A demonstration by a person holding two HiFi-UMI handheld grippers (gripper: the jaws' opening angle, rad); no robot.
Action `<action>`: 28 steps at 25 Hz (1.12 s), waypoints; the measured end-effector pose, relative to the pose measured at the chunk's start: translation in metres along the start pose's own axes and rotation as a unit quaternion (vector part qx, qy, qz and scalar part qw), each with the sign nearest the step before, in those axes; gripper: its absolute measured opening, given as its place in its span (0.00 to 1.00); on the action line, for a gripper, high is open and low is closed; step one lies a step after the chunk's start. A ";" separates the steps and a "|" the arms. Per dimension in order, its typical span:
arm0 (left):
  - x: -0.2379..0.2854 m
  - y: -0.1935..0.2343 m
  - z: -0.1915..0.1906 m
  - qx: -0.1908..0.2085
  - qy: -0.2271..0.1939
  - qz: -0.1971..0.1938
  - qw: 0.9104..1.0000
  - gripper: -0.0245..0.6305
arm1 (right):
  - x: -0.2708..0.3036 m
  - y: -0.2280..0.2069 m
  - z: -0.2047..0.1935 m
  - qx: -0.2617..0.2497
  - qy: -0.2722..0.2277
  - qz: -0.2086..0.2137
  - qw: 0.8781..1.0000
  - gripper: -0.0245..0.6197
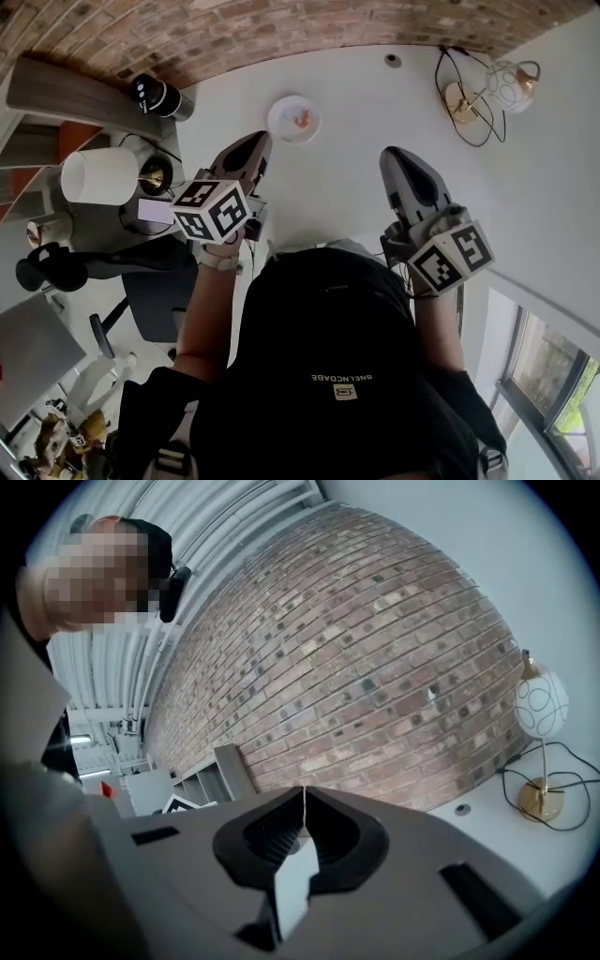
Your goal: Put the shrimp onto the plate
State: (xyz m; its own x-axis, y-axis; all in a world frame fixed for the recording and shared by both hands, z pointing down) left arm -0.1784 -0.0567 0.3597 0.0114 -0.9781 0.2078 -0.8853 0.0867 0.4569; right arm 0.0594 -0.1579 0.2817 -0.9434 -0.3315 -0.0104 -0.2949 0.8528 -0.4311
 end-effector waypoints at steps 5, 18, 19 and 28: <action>-0.039 -0.007 0.005 -0.004 -0.032 0.031 0.999 0.04 | 0.010 0.010 -0.006 0.006 0.014 0.043 0.999 0.05; -0.138 -0.009 0.005 -0.029 -0.103 0.125 0.986 0.04 | 0.058 0.062 -0.034 0.014 0.067 0.173 0.983 0.05; -0.143 -0.009 0.005 -0.029 -0.107 0.129 0.985 0.04 | 0.059 0.065 -0.036 0.014 0.069 0.178 0.982 0.05; -0.183 -0.014 0.002 -0.039 -0.139 0.170 0.975 0.04 | 0.075 0.087 -0.050 0.015 0.097 0.221 0.970 0.05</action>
State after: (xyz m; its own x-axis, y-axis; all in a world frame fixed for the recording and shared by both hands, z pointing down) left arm -0.1691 0.1203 0.3139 -0.4130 -0.9025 0.1219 -0.7771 0.4190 0.4695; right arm -0.0450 -0.0879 0.2888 -0.9883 0.1489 -0.0324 0.1475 0.8816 -0.4485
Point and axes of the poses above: the fingertips, and each gripper's own axes: x forward along the fingers, y to its left, z out of its top, the point moved 6 cm from there along -x, backward along the fingers, and after that the axes turned 7 degrees about -y, right-handed, at the moved point
